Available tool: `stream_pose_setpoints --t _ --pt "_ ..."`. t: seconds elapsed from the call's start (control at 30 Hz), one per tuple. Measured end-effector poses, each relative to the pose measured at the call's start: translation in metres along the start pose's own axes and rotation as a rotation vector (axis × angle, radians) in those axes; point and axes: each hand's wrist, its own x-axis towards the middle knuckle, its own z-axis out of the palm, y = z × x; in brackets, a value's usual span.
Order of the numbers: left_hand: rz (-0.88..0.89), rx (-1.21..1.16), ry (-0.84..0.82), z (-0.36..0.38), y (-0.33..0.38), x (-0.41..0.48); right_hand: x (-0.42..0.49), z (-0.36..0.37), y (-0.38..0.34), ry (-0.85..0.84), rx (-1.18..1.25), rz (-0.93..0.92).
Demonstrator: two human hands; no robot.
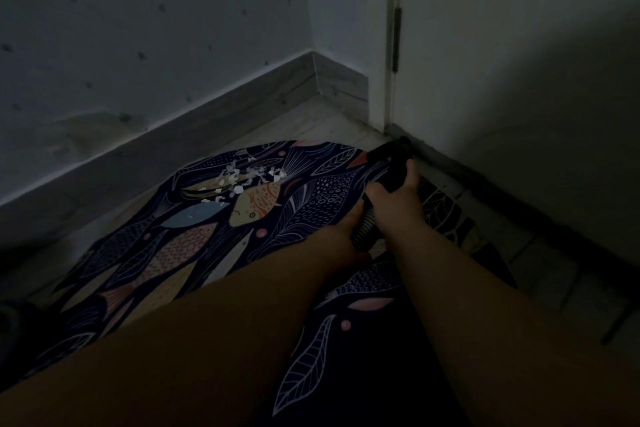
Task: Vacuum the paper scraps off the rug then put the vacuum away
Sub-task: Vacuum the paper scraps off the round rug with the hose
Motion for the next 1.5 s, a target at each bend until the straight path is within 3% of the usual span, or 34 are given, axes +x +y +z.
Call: stream_pose_setpoints --t 0.47,0.87,1.5 --pt "-0.077 -0.028 0.041 -0.005 -0.045 -0.032 -0.022 0.041 0.006 -0.213 -0.027 0.048" --pt "-0.053 0.000 0.052 0.006 -0.038 -0.029 -0.027 0.029 0.003 -0.133 -0.042 -0.012" --pt "-0.185 -0.111 0.107 -0.014 -0.088 -0.074 -0.046 0.102 0.015 -0.314 -0.067 0.068"
